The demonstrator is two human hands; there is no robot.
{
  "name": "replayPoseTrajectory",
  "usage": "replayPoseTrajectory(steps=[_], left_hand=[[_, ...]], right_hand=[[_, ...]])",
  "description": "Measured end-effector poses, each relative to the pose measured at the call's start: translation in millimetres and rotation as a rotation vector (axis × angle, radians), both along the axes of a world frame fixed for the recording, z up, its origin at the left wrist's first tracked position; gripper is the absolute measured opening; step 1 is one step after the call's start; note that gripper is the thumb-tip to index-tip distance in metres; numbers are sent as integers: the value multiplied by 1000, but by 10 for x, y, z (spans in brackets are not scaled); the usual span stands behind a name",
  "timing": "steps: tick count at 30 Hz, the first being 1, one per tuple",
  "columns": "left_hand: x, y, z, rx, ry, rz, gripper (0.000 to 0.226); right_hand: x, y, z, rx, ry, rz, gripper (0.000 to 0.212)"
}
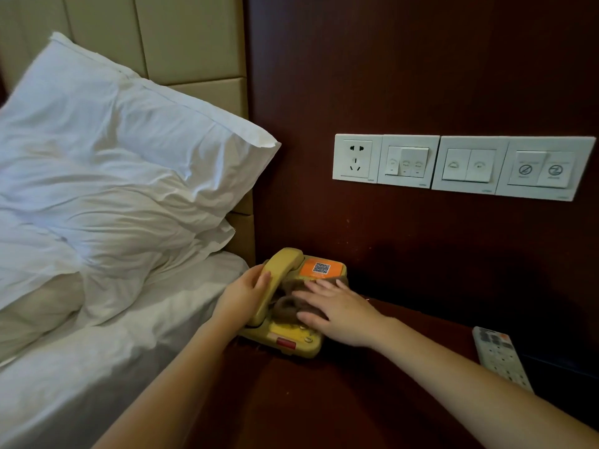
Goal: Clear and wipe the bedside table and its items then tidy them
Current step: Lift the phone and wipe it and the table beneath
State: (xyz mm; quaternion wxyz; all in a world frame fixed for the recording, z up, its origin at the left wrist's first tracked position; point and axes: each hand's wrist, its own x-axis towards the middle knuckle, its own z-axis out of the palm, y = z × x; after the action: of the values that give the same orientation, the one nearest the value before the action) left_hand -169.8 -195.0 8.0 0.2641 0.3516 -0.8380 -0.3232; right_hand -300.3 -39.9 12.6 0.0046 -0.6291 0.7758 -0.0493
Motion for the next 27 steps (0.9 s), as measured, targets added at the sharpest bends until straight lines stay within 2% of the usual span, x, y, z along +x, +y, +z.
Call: replayPoseTrajectory(steps=[4,7,10,18,23,27], left_hand=[[127,-8,6,-79,-19,-53,49],[261,-71,18,-215,-100,-89,52],[283,-101,66,-267,-147,-116,52],[278,-88,104,-200,-200,-125,55],[295,-72,113,-194,-208,-134,55],[303,-46,132,-190,-197,-152,55]], right_hand=[[-289,-138,38,29,11,-181,62],[-329,-207,64,31,-43,-258,63],[-124,-160,81,23,-20,-169,58],[410,373,-60,19,69,178,51],[67,367,14,48,62,180,59],[-106,317,-14,-7,22,138,62]])
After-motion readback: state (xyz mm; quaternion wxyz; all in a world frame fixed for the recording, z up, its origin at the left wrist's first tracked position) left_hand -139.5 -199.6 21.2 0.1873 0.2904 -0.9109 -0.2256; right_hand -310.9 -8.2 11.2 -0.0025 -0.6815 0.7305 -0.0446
